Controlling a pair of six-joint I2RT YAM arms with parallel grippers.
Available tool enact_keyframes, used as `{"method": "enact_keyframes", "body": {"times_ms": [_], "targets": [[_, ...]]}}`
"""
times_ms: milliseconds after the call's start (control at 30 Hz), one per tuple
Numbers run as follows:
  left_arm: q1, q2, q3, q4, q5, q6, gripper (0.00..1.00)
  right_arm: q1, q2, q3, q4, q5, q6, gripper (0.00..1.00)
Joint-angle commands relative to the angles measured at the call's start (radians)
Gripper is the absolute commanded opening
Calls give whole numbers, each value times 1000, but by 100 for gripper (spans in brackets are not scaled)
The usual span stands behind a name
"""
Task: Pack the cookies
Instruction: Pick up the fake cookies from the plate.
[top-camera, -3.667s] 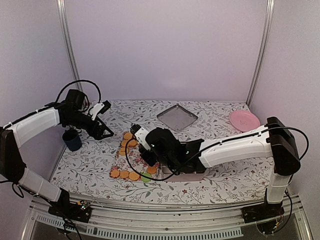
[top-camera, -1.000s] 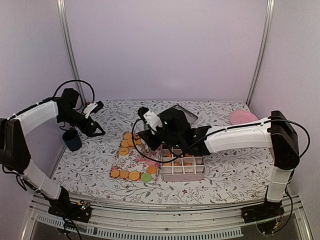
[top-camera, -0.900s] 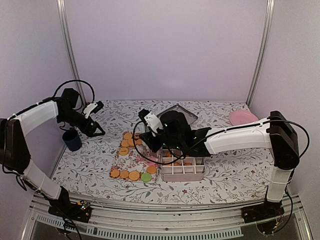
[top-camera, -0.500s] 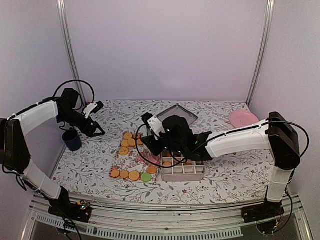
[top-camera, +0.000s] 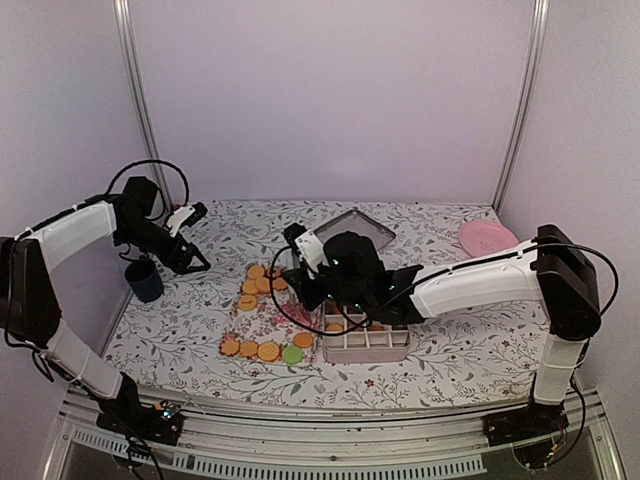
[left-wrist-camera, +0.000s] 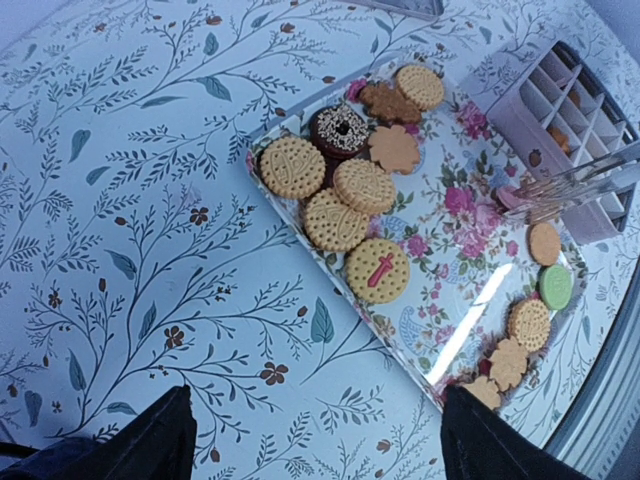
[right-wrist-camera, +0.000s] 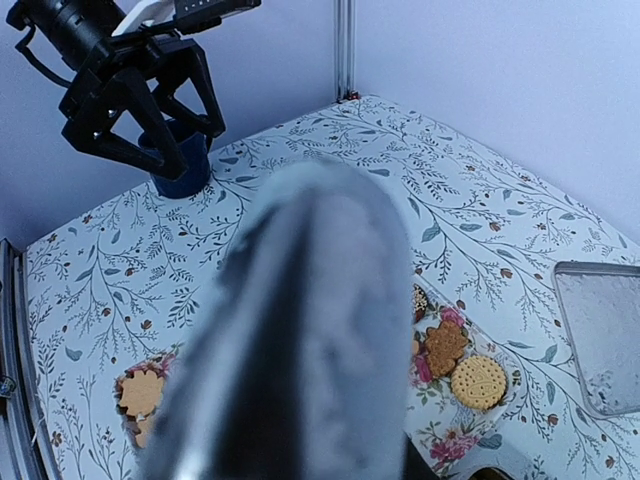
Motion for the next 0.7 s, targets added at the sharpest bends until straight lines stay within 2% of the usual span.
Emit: {"method": "enact_keyframes", "body": {"times_ms": [0, 133, 333, 667], "targets": [[6, -36, -1, -10, 9, -9, 85, 1, -4, 22, -56, 56, -14, 7], [7, -38, 2, -9, 17, -15, 85, -1, -20, 42, -56, 84, -52, 0], [6, -38, 3, -6, 26, -24, 84, -19, -28, 53, -54, 100, -102, 0], [7, -25, 13, -4, 25, -25, 83, -41, -27, 45, -59, 50, -80, 0]]}}
